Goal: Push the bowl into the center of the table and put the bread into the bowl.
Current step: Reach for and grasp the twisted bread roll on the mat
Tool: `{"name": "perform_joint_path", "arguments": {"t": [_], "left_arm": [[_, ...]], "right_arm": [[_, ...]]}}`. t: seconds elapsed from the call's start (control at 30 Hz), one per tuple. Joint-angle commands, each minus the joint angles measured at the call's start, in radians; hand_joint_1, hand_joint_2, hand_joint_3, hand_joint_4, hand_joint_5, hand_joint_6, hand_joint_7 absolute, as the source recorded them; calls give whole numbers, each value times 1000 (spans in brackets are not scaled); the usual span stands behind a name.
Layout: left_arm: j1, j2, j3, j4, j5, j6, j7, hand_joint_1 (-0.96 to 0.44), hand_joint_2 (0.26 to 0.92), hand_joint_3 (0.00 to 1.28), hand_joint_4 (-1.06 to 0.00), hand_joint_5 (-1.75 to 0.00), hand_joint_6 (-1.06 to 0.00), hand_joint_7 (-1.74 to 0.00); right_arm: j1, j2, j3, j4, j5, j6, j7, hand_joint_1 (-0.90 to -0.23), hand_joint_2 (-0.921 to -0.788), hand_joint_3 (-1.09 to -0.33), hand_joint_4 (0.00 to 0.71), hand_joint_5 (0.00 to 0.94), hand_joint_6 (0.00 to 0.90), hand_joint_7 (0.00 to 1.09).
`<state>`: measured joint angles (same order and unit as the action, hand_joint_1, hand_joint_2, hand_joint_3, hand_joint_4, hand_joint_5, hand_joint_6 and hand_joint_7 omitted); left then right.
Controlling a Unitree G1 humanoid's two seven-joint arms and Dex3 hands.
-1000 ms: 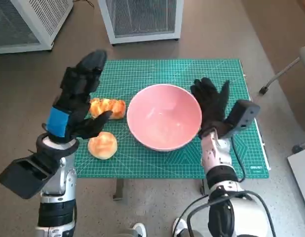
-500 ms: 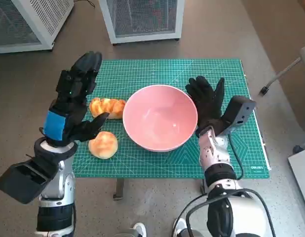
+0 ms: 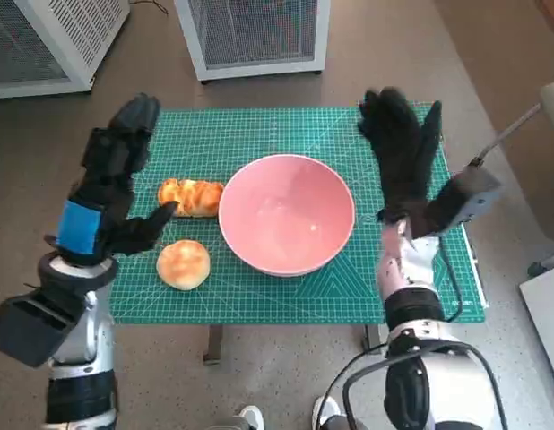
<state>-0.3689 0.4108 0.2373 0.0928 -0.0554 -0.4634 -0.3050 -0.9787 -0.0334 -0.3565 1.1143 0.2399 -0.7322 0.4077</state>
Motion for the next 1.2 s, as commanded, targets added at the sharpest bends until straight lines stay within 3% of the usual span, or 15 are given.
{"name": "perform_joint_path", "arguments": {"t": [0.03,0.17,0.3,0.47,0.67,0.93,1.2], "left_arm": [[-30,150,1,8,180,70,21,-599,921,197,-62,-2,-23,-242],[-53,250,-34,-23,277,209,-30,-627,908,80,-12,0,-4,-99],[-101,301,-79,-33,281,358,-120,-588,841,26,-2,1,-1,-35],[-168,300,-146,-15,289,500,-180,-371,735,7,1,1,-44,-35],[-247,287,-247,84,345,523,-191,-153,703,3,1,1,-93,-52],[-358,262,-397,197,483,597,-193,-123,706,5,1,1,-113,-54],[-468,200,-508,345,565,621,-203,-95,716,9,1,1,-124,-50]], "right_arm": [[73,2,38,-130,43,-64,129,-476,-921,-681,169,12,26,541],[136,12,84,-303,92,-71,207,-476,-921,-680,183,14,11,583],[186,20,124,-439,139,-51,249,-478,-921,-671,202,19,3,609],[228,26,161,-547,186,2,278,-484,-921,-601,219,23,-1,627],[266,27,194,-636,182,55,256,-491,-921,-549,225,21,-1,651],[297,16,220,-693,155,80,234,-488,-921,-549,221,16,-1,673],[310,8,224,-710,168,100,235,-482,-921,-549,222,15,-1,683]]}}
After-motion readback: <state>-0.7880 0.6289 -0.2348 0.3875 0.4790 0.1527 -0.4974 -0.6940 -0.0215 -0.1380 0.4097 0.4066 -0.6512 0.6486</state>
